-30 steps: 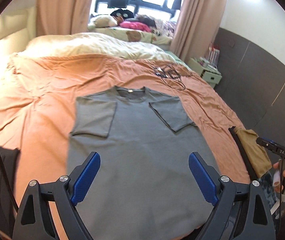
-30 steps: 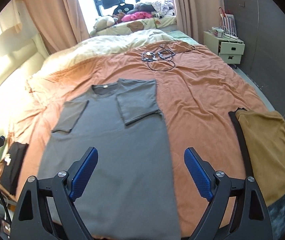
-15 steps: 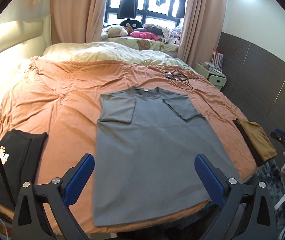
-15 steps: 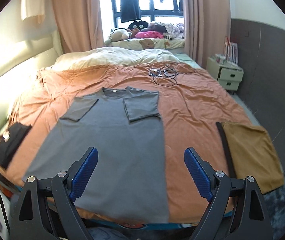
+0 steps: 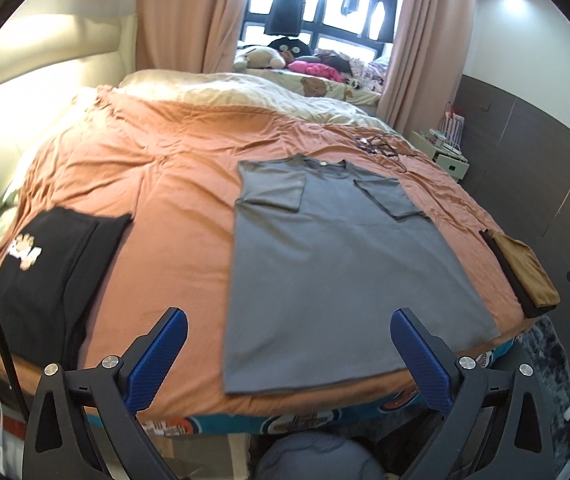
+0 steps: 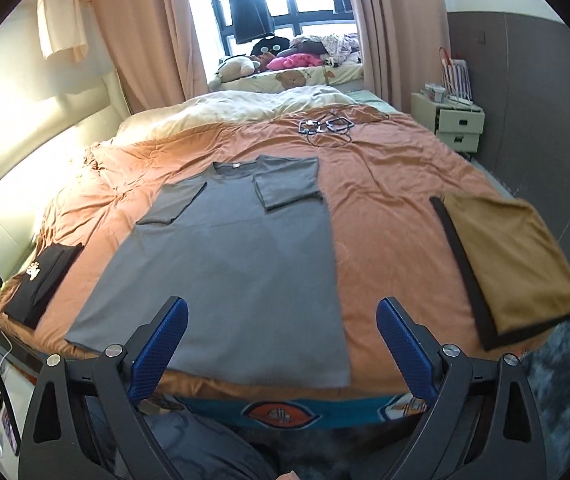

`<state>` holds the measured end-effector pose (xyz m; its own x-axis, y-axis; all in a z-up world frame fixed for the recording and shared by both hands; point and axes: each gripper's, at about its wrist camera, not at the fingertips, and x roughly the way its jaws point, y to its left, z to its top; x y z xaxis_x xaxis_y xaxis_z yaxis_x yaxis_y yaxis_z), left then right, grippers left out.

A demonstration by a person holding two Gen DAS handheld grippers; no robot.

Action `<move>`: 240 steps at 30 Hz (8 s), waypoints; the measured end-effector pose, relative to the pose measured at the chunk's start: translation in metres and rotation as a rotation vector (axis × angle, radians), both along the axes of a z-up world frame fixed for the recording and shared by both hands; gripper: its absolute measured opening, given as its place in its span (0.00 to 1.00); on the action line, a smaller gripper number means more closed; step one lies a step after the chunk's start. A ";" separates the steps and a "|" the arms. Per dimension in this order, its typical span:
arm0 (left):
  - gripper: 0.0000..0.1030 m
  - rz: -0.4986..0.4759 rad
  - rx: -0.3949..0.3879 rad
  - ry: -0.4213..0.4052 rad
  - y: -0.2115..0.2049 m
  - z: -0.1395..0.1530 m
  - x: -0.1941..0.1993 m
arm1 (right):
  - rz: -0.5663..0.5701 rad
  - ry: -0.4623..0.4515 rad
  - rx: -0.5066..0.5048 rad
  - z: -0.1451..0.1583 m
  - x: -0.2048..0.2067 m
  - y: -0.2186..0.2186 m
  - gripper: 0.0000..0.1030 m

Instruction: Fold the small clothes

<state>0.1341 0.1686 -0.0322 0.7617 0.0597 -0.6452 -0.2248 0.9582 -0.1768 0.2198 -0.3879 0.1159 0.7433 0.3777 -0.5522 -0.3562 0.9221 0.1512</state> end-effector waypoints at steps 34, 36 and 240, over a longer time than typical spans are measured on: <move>0.56 0.167 -0.541 0.133 0.074 -0.195 0.015 | -0.044 0.316 0.392 -0.162 0.104 -0.070 0.69; 0.56 0.182 -0.588 0.119 0.077 -0.199 0.012 | -0.043 0.331 0.424 -0.169 0.108 -0.071 0.69; 0.23 0.099 -0.242 0.352 0.176 -0.187 0.312 | 0.084 0.300 -0.005 -0.201 0.472 0.119 0.13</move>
<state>0.4464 0.3442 -0.2192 0.4915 -0.0636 -0.8685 -0.3999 0.8695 -0.2900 0.6914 -0.2691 -0.0849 0.5131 0.4274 -0.7444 -0.3709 0.8925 0.2567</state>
